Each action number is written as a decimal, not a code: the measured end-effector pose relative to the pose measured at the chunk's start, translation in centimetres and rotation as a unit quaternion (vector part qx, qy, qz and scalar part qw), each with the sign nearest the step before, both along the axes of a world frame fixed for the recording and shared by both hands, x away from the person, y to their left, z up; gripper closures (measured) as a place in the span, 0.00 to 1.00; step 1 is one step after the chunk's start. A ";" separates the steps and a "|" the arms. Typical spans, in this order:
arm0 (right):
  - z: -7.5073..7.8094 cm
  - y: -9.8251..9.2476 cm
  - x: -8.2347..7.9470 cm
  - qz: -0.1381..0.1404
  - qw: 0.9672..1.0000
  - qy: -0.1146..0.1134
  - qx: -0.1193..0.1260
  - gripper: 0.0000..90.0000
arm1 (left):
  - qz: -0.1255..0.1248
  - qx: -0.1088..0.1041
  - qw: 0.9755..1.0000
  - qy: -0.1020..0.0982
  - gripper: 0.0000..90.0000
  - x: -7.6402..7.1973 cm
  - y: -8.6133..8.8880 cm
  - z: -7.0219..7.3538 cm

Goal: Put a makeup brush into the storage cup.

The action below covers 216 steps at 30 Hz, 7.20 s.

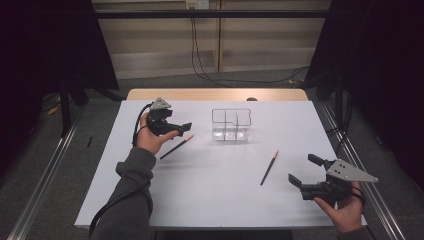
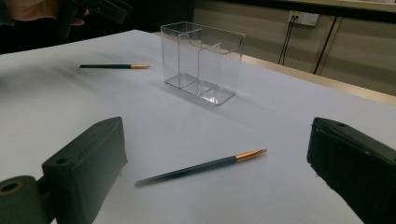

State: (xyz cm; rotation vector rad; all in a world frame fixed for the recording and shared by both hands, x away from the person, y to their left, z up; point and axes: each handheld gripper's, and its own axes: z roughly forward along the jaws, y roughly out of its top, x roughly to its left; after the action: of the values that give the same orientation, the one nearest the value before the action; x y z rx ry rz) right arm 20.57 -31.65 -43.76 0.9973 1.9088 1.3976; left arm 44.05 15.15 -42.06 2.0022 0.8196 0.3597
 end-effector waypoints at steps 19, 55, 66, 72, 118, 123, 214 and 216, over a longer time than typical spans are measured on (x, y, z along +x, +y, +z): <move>0.0 -0.1 0.0 -0.006 1.000 -0.002 -0.003 0.04 | -0.028 0.103 0.991 0.079 0.03 1.0 -1.4 0.0; 0.0 -0.5 0.0 -0.005 1.000 0.001 -0.006 0.04 | -0.065 0.226 0.954 0.184 0.13 2.5 -2.8 -0.4; 0.0 -0.5 0.0 -0.007 1.000 0.002 -0.002 0.04 | -0.069 0.240 0.946 0.204 0.26 2.4 -2.7 -1.2; 0.0 -0.6 0.0 -0.007 1.000 0.004 -0.003 0.04 | -0.071 0.242 0.943 0.218 0.33 2.3 -2.6 -1.3; -0.1 -0.7 0.1 -0.010 1.000 0.002 -0.001 0.04 | -0.081 0.269 0.925 0.255 0.74 2.3 -2.3 -2.3; -0.1 -0.7 0.1 -0.010 1.000 0.004 0.000 0.04 | -0.078 0.264 0.928 0.251 0.75 2.3 -2.4 -2.5; -0.2 -0.7 0.4 -0.014 1.000 0.008 -0.004 0.04 | 0.022 0.202 0.954 0.223 0.94 0.3 -0.5 -2.6; -0.2 -0.7 0.4 -0.014 1.000 0.009 -0.004 0.04 | 0.023 0.188 0.958 0.213 0.94 0.2 -0.3 -2.4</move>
State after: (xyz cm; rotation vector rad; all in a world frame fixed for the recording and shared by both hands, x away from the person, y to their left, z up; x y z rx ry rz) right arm 20.96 -32.35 -43.98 1.0314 1.9052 1.3687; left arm 44.29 14.85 -44.45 2.4676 1.1313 0.1098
